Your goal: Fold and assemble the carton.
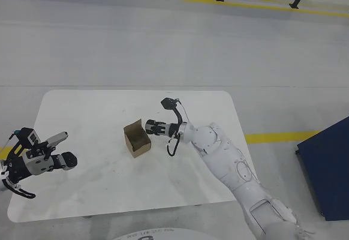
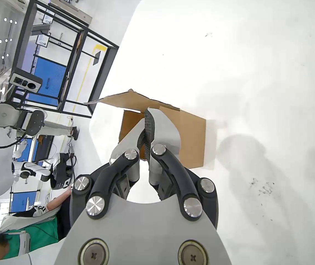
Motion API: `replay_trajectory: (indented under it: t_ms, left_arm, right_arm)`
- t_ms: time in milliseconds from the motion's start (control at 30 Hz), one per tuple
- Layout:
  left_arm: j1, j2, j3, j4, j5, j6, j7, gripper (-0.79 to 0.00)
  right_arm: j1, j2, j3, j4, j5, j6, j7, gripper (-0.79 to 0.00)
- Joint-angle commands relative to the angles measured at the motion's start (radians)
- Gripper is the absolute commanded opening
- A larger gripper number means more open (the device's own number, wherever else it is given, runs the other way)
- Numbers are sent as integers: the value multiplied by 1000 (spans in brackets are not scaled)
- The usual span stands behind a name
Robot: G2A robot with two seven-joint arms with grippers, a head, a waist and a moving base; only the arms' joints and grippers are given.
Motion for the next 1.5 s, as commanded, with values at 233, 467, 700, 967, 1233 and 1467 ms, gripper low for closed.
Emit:
replay_trajectory:
  t_ms: [233,467,700,967,1233,1467]
  left_arm:
    - [0,0,0,0,0,0,0,0]
    - [0,0,0,0,0,0,0,0]
    - [0,0,0,0,0,0,0,0]
    - [0,0,0,0,0,0,0,0]
    - [-16,-4,59,-50,73,40,71,0]
    - [-196,-28,247,8,77,162,129,0]
  right_arm:
    - [35,-7,-43,47,-7,-36,41,-785]
    - [62,-18,-77,68,-36,28,10,-785]
    - [56,-25,-106,47,-89,81,-38,-785]
    - [56,-25,-106,47,-89,81,-38,-785]
    - [34,-24,-111,28,-116,78,-60,-785]
    - [22,-27,-124,7,-151,111,-89,-785]
